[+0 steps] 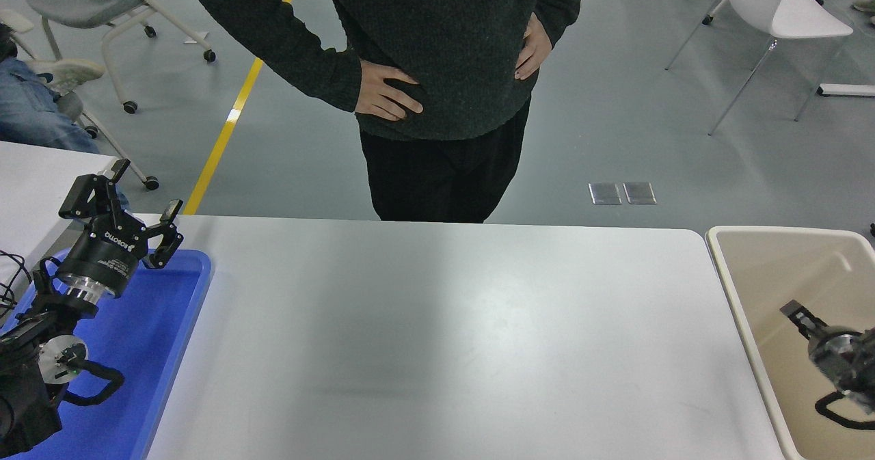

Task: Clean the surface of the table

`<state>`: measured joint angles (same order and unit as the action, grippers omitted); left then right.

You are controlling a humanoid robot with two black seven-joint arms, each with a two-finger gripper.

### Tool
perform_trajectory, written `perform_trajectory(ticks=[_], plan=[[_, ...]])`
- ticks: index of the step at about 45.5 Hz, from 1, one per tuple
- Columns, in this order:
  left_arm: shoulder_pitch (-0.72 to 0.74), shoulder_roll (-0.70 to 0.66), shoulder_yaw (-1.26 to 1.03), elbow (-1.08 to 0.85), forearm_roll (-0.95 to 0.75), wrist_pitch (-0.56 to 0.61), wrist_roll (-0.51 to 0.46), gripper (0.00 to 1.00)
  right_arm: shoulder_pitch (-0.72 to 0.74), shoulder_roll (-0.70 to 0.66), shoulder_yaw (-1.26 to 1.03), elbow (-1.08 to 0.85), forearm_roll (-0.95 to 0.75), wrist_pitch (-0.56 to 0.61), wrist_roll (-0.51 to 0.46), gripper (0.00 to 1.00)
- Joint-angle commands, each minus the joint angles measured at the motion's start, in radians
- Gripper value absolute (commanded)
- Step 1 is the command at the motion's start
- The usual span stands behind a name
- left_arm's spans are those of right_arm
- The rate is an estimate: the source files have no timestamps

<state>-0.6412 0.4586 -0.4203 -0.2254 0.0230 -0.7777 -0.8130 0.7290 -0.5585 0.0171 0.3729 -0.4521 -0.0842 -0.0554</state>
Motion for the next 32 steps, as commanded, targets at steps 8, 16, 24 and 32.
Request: perform_trajectory(ticks=[8, 16, 24, 32], plan=[[0.0, 0.0, 0.0, 0.0, 0.0, -0.002, 0.0, 1.0, 0.001, -0.212, 0.309, 0.458, 0.058, 0.004, 0.005, 1.0], [0.0, 0.0, 0.0, 0.0, 0.0, -0.002, 0.0, 1.0, -0.106, -0.134, 0.605, 0.583, 0.044, 0.003, 0.011, 1.0], [0.0, 0.0, 0.0, 0.0, 0.0, -0.002, 0.0, 1.0, -0.16, 0.023, 0.797, 0.603, 0.013, -0.005, 0.034, 1.0], [0.0, -0.001, 0.0, 0.0, 0.0, -0.002, 0.0, 1.0, -0.207, 0.166, 0.945, 0.601, 0.006, -0.003, 0.172, 1.0]])
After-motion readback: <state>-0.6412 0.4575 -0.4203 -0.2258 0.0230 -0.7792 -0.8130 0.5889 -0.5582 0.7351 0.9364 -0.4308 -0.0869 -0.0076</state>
